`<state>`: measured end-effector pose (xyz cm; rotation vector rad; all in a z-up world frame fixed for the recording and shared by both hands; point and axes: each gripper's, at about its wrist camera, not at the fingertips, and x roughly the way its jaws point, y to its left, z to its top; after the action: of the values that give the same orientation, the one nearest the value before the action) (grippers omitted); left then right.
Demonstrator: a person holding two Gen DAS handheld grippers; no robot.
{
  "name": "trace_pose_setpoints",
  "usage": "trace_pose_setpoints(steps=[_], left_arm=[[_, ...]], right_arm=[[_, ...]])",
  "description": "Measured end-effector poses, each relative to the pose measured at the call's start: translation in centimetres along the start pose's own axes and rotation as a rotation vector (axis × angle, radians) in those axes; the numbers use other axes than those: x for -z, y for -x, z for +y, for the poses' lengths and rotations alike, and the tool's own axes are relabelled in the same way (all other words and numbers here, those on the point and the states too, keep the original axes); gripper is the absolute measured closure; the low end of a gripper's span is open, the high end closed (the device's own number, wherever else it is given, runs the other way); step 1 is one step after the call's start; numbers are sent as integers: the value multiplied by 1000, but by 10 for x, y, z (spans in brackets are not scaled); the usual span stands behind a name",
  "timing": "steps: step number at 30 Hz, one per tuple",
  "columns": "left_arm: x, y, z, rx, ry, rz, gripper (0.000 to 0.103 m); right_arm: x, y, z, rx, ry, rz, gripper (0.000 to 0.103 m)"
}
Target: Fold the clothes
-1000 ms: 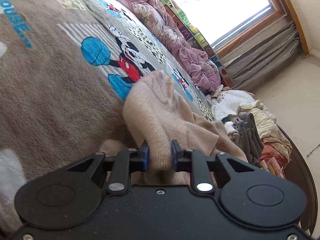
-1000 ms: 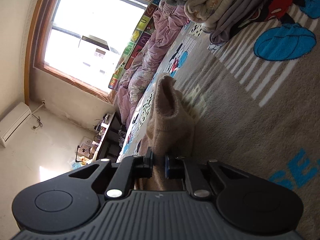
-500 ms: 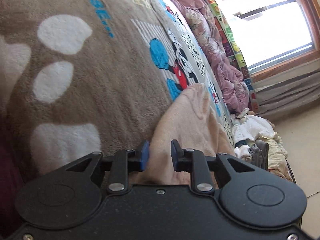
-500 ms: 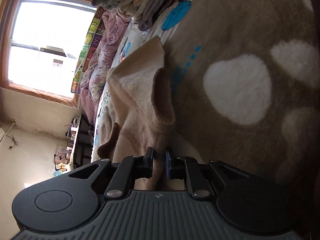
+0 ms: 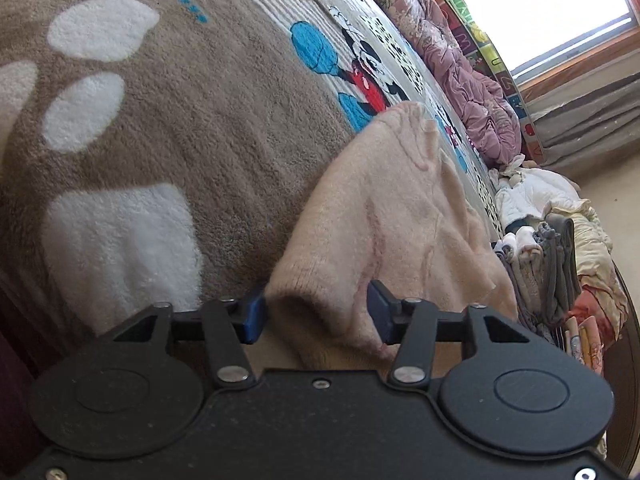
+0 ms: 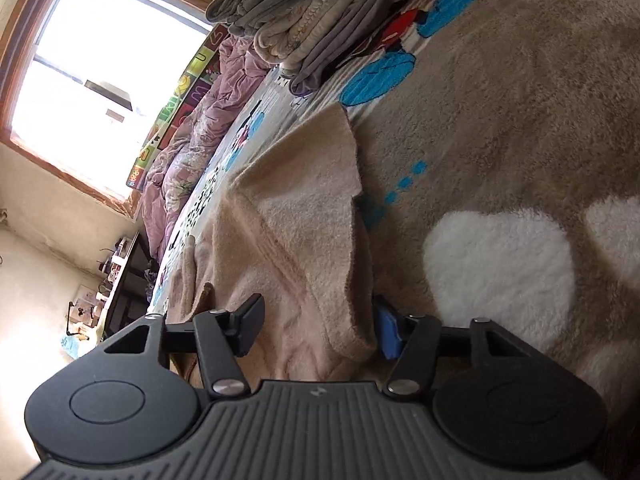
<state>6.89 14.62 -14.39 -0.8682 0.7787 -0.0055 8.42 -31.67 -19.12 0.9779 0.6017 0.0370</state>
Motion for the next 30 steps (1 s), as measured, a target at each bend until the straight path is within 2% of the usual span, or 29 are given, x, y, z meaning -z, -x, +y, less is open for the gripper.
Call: trace_pose_setpoints(steps=[2, 5, 7, 9, 10, 12, 14, 15, 17, 19, 23, 25, 28, 30], left_arm=[[-1, 8, -5, 23, -18, -39, 88], [3, 33, -12, 69, -53, -113, 89], [4, 24, -6, -13, -41, -61, 89], [5, 18, -1, -81, -26, -26, 81], [4, 21, 1, -88, -12, -43, 76], [1, 27, 2, -98, 1, -83, 65], [-1, 39, -7, -85, -53, -145, 61], [0, 41, -15, -74, -102, -158, 61], [5, 39, -34, -61, -212, -165, 59], [14, 33, -54, -48, -340, -146, 58], [44, 20, -83, -40, -611, -109, 52], [59, 11, -95, -48, -739, -100, 52], [80, -5, -106, -100, -909, -96, 52], [90, -17, -110, -129, -996, -84, 52]], right_arm=[[-2, 2, 4, -19, 13, -3, 91], [2, 32, 16, -79, 11, -34, 91], [3, 50, 16, -83, -16, -37, 92], [2, 47, 7, 1, -30, 7, 91], [3, 45, 0, 31, -49, 24, 91], [2, 46, -7, 67, -63, 29, 87], [0, 51, -7, 77, -52, 4, 86], [-1, 54, -6, 83, -47, -9, 83], [-13, 54, 4, 80, -1, -41, 65], [-28, 50, 14, 70, 57, -71, 59], [-52, 22, 28, 83, 227, -49, 52], [-56, 10, 22, 98, 244, -35, 48], [-50, -1, 3, 89, 238, -26, 34], [-45, -5, -6, 77, 218, -34, 34]])
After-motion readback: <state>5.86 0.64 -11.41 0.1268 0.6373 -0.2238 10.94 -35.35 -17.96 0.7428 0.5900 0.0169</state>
